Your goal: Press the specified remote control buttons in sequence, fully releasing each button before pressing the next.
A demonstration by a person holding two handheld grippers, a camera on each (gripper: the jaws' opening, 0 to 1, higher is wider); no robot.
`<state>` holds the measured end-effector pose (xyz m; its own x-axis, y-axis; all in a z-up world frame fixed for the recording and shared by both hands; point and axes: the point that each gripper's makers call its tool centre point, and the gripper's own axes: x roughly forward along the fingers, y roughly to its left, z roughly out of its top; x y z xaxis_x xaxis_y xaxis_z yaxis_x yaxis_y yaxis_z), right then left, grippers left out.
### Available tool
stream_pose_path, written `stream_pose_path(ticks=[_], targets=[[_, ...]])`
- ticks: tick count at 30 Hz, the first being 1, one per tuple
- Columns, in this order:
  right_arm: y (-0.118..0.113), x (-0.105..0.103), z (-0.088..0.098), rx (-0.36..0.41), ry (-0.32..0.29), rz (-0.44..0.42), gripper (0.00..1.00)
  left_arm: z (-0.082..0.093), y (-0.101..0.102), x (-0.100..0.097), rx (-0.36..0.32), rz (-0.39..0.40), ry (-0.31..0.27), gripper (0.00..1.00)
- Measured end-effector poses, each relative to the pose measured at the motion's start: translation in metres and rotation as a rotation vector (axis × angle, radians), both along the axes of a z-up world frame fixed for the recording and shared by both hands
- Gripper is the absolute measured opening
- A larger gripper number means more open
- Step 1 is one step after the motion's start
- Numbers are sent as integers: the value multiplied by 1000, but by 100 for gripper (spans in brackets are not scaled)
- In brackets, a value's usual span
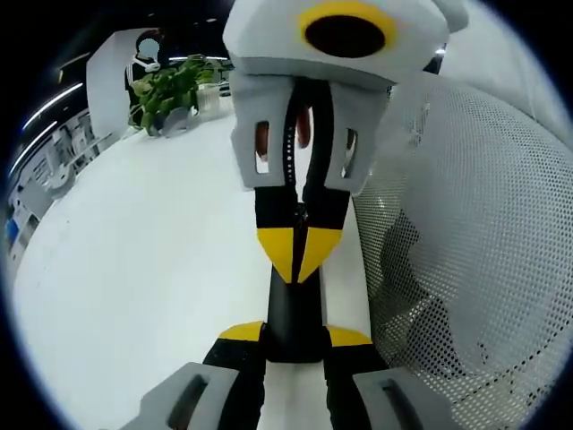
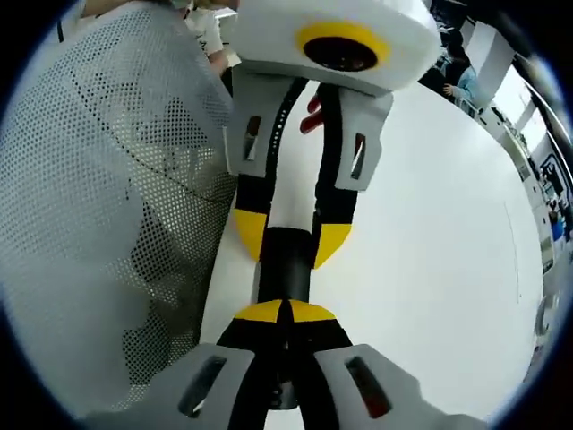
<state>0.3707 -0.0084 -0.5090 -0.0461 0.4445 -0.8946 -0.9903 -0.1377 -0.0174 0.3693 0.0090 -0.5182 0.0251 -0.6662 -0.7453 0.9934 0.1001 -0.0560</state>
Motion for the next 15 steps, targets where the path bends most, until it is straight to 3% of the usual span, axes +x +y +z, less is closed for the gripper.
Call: stream_pose_path(ticks=[2, 4, 8, 15], targets=[[1, -1, 0, 14, 9, -22, 1, 0, 0, 0, -1, 1, -1, 24], [5, -4, 1, 31, 15, -35, 10, 0, 0, -1, 0, -1, -2, 24], [14, -5, -1, 37, -2, -14, 14, 0, 0, -1, 1, -3, -5, 24], [27, -3, -3, 55, 37, -30, 21, 1, 0, -1, -1, -2, -4, 24]])
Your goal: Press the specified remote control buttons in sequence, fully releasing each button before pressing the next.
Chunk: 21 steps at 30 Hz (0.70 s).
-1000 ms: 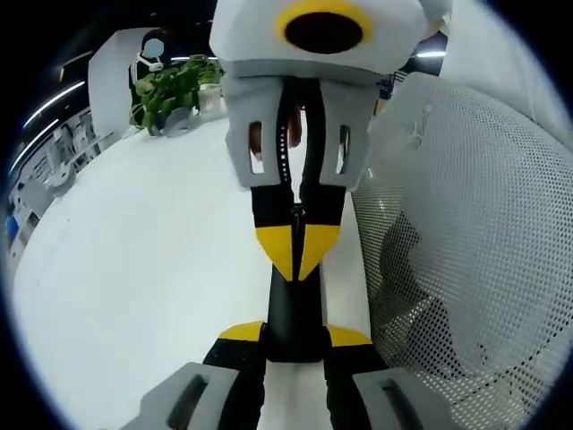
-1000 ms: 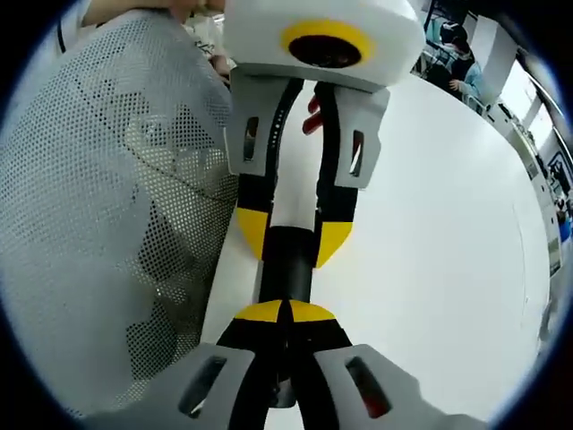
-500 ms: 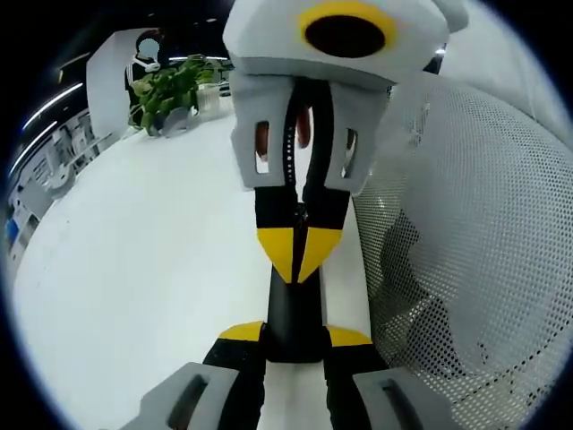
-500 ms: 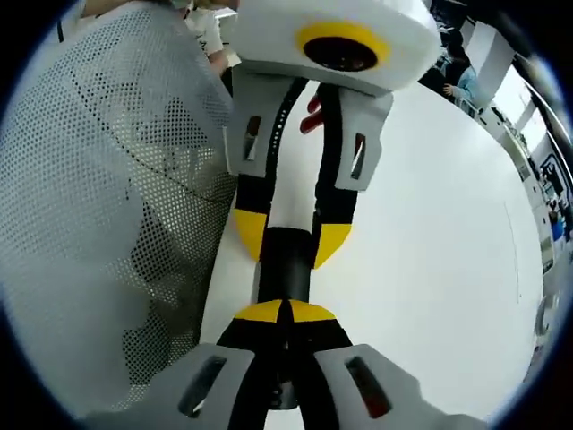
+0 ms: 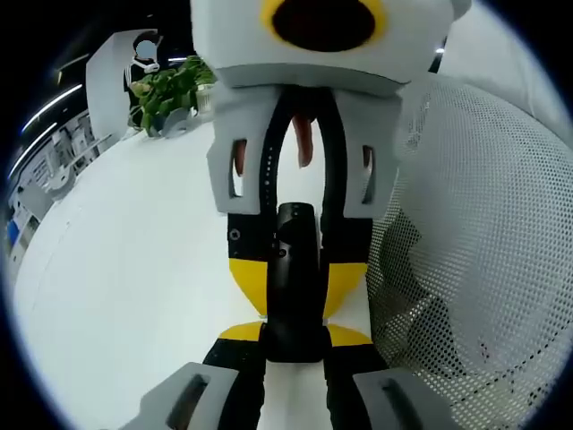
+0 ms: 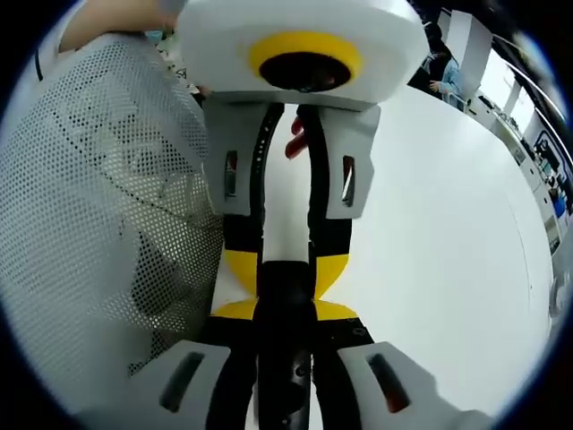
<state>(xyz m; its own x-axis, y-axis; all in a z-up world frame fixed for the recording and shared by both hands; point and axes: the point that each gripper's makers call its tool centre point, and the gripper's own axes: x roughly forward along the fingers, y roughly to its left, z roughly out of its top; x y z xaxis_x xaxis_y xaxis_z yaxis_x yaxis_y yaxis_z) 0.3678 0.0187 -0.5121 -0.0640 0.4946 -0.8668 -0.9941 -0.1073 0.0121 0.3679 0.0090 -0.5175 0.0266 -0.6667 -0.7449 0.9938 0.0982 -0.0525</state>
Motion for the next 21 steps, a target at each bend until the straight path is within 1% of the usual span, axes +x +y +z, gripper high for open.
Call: stream_pose_path(ticks=[4, 5, 6, 7, 8, 9, 11, 13, 17, 21], targets=[[0, -1, 0, 3, 5, 1, 22, 0, 0, 0, -1, 0, 0, 24], [-1, -1, 0, 1, 8, 2, 23, 0, 0, 0, -2, 1, 0, 24], [-2, -1, -2, -8, 6, 0, 26, 0, 0, 0, -1, 2, 1, 24], [-8, -4, -7, -49, 15, 8, 27, 0, 0, 0, 0, 0, -1, 24], [-8, -2, -9, -44, -7, 14, 26, 0, 0, 0, 1, -1, -1, 24], [-9, 0, -11, -50, -43, 38, 25, 0, 0, 0, 1, -1, -1, 24], [-9, -1, -11, -54, -29, 27, 25, 0, 0, 0, 0, 0, -1, 24], [-10, -1, -11, -45, -29, 29, 25, 0, 0, 0, 1, -1, -1, 24], [-21, 0, -11, -46, -22, 12, 25, 0, 0, 0, 1, -1, -1, 24], [-36, 0, -11, -46, -28, -15, 25, 0, 0, 0, 2, -2, -2, 24]])
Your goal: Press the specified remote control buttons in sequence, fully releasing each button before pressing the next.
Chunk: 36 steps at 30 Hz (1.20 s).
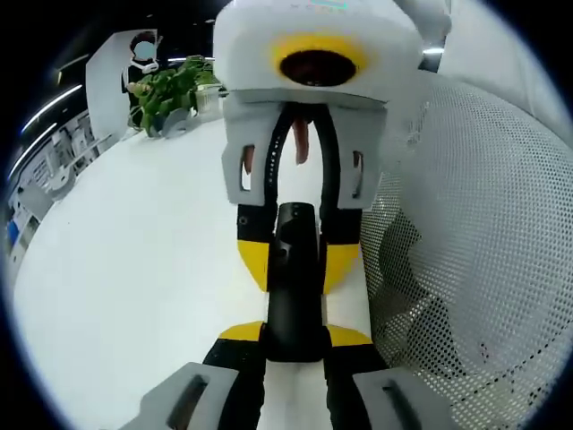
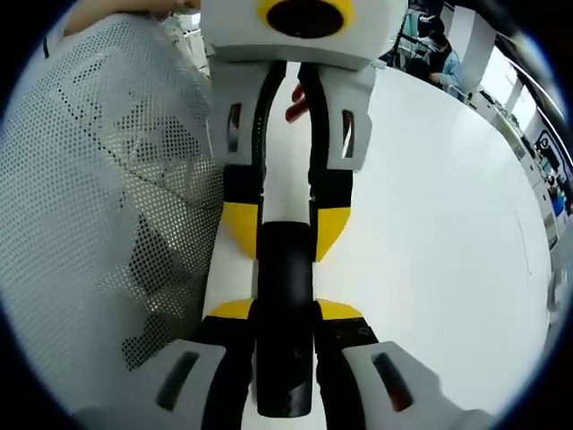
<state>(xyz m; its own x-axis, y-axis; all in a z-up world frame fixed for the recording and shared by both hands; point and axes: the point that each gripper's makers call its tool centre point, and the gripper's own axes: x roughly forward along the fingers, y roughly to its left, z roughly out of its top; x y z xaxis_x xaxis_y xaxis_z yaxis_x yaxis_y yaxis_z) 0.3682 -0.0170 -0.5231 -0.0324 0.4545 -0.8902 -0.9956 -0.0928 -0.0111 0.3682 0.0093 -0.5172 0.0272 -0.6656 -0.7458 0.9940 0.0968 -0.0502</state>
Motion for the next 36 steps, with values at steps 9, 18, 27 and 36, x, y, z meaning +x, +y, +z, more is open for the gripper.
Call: stream_pose_path(ticks=[9, 18, 27, 36], targets=[[-25, 2, 1, 12, 4, -68, 25, -1, 0, 1, 3, -1, -3, 24], [-54, 2, 1, 26, 7, -146, 25, -1, 0, 1, 8, -2, -11, 24], [-61, 2, 1, 60, -4, -181, 25, -2, -1, 0, 29, -7, -25, 24], [-63, 2, 1, 71, 0, -204, 25, 5, -11, -3, -29, 104, 68, 35]])
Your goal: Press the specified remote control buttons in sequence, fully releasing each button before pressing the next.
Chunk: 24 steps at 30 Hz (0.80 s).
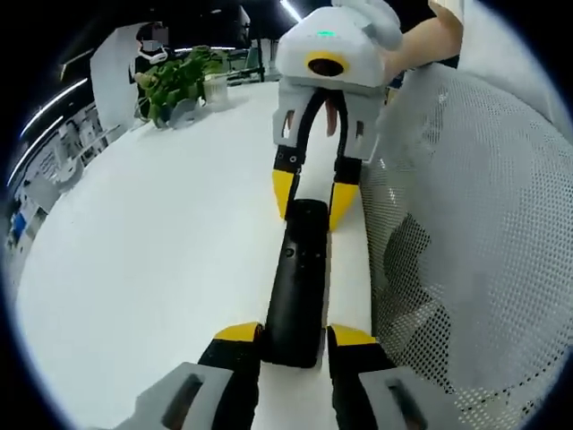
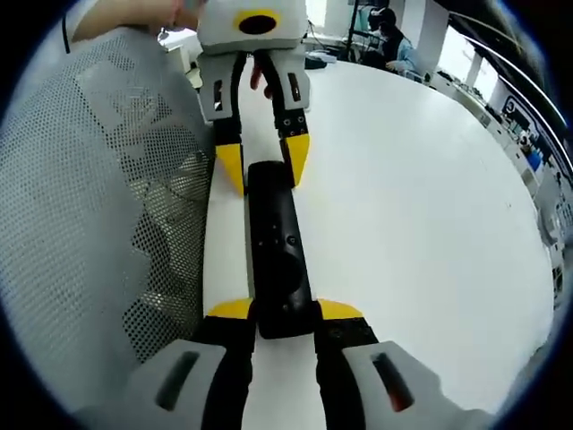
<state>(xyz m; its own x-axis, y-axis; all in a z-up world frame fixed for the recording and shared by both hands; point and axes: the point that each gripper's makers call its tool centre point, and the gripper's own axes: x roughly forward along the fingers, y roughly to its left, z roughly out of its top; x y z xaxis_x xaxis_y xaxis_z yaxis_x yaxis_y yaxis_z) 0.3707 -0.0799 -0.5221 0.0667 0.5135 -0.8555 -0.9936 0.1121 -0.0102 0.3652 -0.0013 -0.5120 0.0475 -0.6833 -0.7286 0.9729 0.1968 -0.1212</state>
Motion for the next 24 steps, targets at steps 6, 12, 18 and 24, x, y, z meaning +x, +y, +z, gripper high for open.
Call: stream_pose_path(ticks=[6, 12, 18, 24], targets=[[1, 0, 0, 8, -4, 3, 25, 54, -8, 28, -254, 205, -22, 68], [1, 0, 1, 10, -5, 2, 25, 122, 5, 50, -399, 417, -117, 98], [1, -1, 1, 12, -4, -1, 25, 170, 35, 31, -421, 553, -250, 100], [1, -1, 1, 19, -5, -1, 25, 200, 54, -3, -505, 704, -345, 100]])
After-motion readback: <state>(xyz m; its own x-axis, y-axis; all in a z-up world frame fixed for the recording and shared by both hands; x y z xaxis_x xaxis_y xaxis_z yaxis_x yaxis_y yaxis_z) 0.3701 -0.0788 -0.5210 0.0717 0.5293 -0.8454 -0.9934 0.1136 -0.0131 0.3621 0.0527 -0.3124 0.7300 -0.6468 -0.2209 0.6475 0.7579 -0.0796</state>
